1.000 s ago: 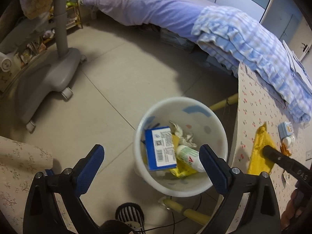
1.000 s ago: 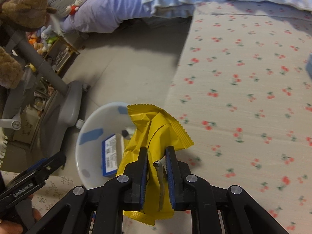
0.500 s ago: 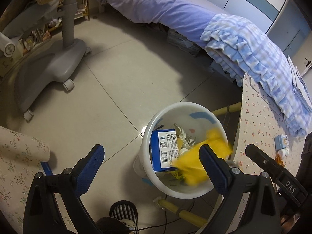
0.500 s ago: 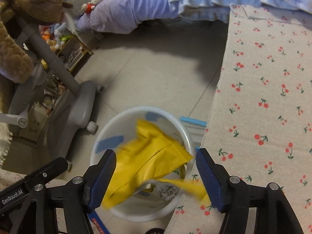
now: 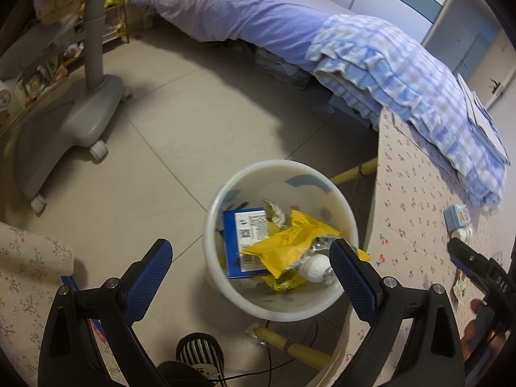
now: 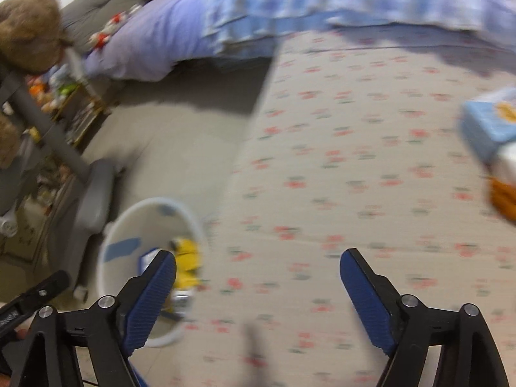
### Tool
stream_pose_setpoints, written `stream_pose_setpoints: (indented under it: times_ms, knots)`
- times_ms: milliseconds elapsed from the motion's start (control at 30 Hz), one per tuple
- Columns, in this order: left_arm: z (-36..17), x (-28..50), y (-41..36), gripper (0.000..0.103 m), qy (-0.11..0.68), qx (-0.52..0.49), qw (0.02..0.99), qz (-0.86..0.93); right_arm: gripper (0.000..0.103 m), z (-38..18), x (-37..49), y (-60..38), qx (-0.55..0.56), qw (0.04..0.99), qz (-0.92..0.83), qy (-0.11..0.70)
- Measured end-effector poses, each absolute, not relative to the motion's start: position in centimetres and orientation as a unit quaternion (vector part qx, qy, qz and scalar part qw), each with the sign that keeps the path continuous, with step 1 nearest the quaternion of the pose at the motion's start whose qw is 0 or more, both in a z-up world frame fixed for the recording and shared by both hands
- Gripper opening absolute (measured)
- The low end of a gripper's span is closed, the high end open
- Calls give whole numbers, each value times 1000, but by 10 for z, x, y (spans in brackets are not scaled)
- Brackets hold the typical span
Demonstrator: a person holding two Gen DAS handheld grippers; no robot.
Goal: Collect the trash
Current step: 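Move the right gripper to the pecan kernel bag and grasp it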
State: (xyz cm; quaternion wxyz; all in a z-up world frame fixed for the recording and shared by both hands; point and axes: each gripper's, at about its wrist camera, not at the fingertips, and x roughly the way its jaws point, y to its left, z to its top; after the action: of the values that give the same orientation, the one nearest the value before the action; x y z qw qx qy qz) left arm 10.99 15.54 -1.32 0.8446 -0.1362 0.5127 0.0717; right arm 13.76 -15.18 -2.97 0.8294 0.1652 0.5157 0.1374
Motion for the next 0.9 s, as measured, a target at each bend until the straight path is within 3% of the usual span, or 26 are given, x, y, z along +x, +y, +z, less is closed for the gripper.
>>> stream_pose_setpoints:
  times_ms: [567, 900]
  knots:
    - [-19, 107, 113, 99, 521, -93, 848, 38, 96, -66, 105, -317, 150, 843, -88, 510]
    - [-20, 104, 107, 99, 523, -82, 848, 33, 100, -91, 103, -343, 148, 834, -136, 515]
